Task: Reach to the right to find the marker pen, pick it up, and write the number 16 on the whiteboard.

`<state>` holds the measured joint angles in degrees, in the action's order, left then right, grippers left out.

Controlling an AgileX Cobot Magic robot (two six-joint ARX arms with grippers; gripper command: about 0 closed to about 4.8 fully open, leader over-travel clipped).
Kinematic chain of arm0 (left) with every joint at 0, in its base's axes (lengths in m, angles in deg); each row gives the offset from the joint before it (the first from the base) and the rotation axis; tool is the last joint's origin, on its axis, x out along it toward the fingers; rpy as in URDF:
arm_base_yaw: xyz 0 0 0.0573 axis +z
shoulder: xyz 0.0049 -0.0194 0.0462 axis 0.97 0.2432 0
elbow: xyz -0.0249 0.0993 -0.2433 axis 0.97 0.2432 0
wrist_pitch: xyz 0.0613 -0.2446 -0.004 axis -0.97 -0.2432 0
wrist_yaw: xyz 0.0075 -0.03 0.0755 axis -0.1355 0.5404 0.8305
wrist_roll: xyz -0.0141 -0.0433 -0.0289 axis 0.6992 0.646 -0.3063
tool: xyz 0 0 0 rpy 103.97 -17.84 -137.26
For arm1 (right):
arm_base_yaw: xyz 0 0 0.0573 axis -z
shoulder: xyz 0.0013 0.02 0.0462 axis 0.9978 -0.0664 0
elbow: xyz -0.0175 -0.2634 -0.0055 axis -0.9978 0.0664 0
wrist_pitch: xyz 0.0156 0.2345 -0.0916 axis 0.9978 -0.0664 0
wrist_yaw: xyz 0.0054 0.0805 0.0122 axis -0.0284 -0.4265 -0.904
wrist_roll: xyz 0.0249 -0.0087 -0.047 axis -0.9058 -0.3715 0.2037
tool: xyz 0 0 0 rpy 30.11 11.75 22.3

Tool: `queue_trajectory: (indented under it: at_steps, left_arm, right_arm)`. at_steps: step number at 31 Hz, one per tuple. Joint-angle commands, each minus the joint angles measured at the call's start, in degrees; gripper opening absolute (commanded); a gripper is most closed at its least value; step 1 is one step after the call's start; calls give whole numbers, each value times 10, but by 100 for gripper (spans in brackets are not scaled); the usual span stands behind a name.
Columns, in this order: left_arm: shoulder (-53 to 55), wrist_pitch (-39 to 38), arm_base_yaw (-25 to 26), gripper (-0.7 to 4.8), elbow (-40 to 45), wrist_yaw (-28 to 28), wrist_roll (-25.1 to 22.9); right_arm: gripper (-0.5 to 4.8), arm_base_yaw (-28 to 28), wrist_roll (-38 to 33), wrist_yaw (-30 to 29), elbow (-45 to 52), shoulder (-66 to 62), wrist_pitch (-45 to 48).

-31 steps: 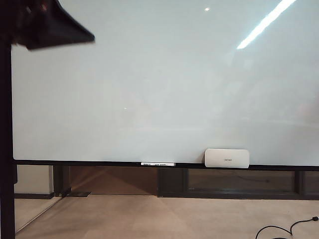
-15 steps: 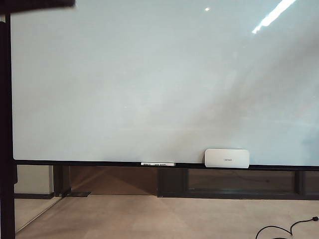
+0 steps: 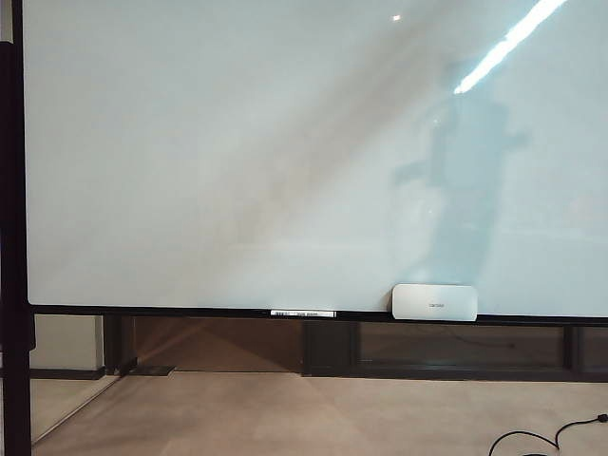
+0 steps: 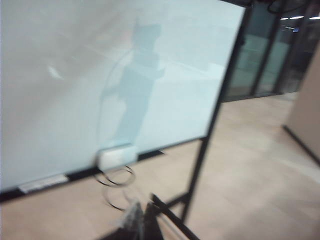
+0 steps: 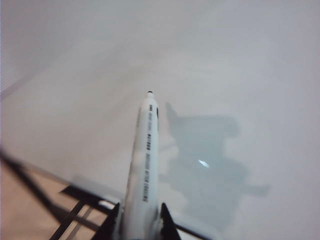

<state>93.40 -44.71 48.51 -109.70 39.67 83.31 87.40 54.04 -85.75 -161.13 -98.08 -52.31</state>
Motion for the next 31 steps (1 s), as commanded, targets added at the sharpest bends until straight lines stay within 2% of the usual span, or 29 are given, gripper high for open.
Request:
queue_trajectory:
  at_steps: [1,5,12,17,20,23,31]
  left_arm:
    - [0,5,-1,-6,-22,64,-45]
    - [2,10,0,-6,-40,136,-104]
    - [2,44,0,-6,-76,130,-122]
    - [2,9,0,-6,-125,131,-189]
    - [2,-11,0,-6,-151,133,-224]
    - [3,-9,0,-6,-165,133,-223]
    - [7,-23,0,-6,-167,134,-230]
  right_arm:
    - [-5,-71,70,-6,1,-2,61]
    - [-5,-133,71,-26,33,-12,162]
    - [-5,-171,-30,-46,135,-40,365]
    - [-5,-176,-82,-29,177,-51,346]
    - [-5,-179,-82,-39,186,-54,338]
    - [-5,-195,-25,-64,186,-54,386]
    - [-5,-260,4,98,186,-87,607]
